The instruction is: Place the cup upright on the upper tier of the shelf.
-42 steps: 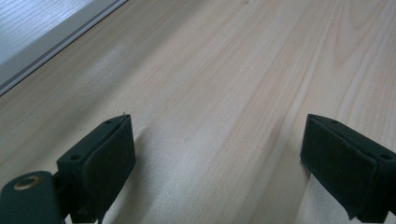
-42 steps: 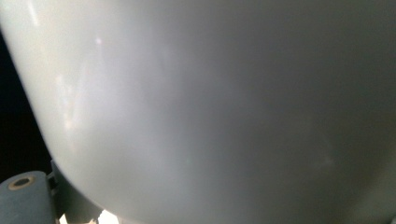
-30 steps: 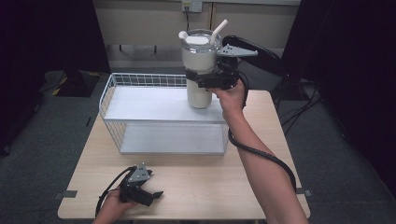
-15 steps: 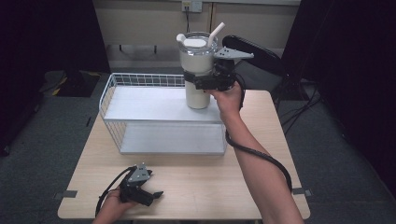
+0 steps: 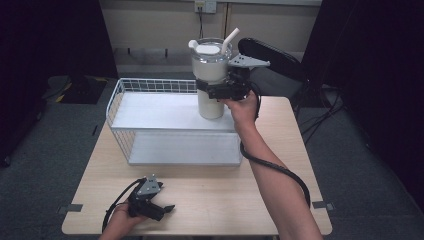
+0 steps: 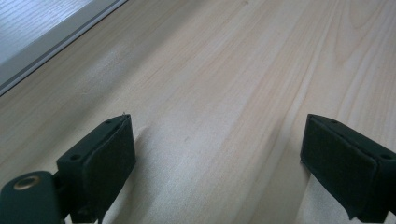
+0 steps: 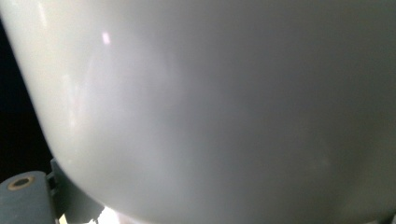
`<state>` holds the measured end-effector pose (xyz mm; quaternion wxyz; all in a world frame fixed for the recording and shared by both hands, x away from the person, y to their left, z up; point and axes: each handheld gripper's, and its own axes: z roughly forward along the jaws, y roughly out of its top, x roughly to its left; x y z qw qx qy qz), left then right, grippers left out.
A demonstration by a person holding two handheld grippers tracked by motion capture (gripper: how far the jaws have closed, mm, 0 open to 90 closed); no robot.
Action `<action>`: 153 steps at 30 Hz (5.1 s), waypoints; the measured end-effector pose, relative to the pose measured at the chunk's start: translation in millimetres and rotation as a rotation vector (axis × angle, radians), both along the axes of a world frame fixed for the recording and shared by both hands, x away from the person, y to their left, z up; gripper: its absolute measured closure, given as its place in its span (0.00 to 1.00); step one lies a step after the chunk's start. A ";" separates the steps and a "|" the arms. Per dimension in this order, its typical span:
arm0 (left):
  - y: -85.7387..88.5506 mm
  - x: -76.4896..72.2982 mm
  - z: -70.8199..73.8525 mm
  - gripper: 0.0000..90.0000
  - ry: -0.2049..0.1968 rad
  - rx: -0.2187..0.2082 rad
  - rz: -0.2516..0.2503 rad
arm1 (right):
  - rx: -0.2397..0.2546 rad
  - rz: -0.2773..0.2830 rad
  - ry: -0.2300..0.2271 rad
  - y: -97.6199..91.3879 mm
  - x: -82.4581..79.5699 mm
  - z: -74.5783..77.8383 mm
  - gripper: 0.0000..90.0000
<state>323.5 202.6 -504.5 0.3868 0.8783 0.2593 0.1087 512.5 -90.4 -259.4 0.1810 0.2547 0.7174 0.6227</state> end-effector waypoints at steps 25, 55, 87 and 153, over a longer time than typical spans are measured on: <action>0.0 -0.1 0.0 0.11 0.000 0.000 0.000 | -0.027 -0.003 -0.019 -5.3 -7.0 -1.7 0.08; 0.0 -0.1 0.0 0.11 0.000 0.000 0.000 | -0.112 -0.030 -0.024 -4.2 -11.9 -2.2 0.09; 0.0 -0.1 0.0 0.11 0.000 0.001 0.000 | -0.185 -0.067 0.016 -7.7 -21.1 -0.4 0.09; 0.0 0.0 -0.2 0.11 0.000 0.003 0.000 | -0.162 0.276 0.057 -60.7 -133.6 -62.3 0.12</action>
